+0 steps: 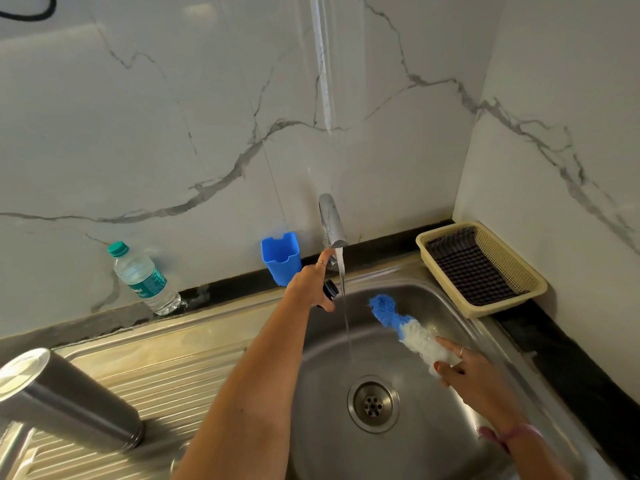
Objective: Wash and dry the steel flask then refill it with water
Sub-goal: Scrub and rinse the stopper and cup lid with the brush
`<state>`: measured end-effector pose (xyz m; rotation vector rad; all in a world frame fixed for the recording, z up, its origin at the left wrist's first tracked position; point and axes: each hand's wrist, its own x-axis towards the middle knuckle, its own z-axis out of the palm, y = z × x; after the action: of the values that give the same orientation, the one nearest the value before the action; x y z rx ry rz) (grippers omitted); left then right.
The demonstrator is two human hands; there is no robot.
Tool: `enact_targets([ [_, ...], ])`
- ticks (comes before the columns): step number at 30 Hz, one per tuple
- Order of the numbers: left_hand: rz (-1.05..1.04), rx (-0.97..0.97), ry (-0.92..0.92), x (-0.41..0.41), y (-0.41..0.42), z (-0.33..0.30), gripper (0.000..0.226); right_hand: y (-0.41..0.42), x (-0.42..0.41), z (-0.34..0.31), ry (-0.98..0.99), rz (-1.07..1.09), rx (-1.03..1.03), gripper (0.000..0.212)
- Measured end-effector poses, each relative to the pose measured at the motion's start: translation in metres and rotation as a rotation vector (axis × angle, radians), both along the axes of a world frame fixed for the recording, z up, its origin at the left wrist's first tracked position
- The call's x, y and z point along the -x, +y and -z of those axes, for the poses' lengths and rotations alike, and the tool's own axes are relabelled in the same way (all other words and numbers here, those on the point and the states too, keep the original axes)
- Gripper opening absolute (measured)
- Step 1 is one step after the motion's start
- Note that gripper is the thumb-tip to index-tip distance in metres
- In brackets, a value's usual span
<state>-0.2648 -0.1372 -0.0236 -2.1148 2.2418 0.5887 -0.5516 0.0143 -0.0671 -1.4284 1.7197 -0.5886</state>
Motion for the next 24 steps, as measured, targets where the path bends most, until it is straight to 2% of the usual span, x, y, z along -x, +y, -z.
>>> enact_targets([
  [9,-0.015,-0.034,0.055,-0.002,0.001,0.000,0.129,0.000,-0.002,0.000,-0.003,-0.004,-0.007,0.053],
  [15,-0.076,-0.024,0.289,-0.006,0.000,0.012,0.139,-0.001,-0.001,0.003,-0.014,-0.004,-0.003,0.053],
  [21,-0.043,-0.004,0.324,-0.006,-0.001,0.011,0.125,-0.001,0.002,0.007,-0.001,0.000,-0.015,0.055],
  [24,-0.042,0.000,0.362,-0.006,-0.001,0.010,0.127,-0.002,0.002,0.007,-0.003,0.003,-0.021,0.053],
])
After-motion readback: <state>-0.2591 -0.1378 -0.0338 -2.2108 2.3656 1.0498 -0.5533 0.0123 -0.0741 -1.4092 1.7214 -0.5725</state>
